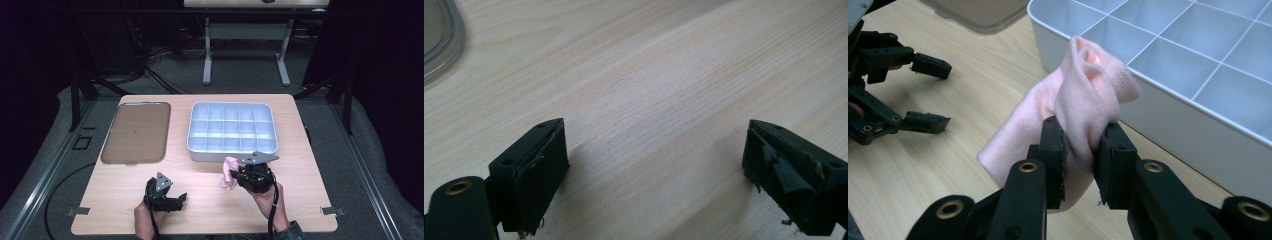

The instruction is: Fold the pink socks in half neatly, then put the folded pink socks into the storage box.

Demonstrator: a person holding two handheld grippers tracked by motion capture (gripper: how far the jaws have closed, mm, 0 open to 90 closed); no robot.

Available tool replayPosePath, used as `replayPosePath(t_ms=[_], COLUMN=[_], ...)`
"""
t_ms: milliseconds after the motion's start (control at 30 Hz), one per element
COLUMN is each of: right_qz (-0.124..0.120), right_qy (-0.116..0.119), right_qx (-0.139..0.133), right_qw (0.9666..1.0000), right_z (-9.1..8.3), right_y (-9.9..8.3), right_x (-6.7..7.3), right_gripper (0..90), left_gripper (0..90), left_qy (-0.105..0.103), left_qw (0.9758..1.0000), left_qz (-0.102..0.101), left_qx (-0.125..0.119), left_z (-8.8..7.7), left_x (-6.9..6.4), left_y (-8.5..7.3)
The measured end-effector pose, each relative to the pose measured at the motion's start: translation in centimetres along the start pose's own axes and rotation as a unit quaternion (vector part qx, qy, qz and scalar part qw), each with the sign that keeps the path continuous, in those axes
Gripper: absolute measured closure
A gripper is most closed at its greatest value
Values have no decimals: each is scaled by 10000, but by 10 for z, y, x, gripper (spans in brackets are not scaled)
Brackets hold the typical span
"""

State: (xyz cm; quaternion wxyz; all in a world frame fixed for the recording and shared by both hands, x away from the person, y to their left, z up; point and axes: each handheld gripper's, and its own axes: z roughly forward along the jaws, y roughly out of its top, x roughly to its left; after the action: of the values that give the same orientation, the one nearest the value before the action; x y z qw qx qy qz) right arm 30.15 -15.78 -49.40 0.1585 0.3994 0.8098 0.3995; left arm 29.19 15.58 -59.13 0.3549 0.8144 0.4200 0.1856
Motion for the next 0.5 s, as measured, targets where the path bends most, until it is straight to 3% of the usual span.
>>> replayPosePath(t_ms=[500], right_qz=[-2], right_qy=[-431], right_qx=[-215], right_qw=[9988], right_z=[-30], right_y=[12], right_x=[-23], right_gripper=[754], left_gripper=[108], left_qy=[3], left_qw=[10000], left_qz=[14], left_qx=[2], left_z=[0], left_x=[0], left_y=[0])
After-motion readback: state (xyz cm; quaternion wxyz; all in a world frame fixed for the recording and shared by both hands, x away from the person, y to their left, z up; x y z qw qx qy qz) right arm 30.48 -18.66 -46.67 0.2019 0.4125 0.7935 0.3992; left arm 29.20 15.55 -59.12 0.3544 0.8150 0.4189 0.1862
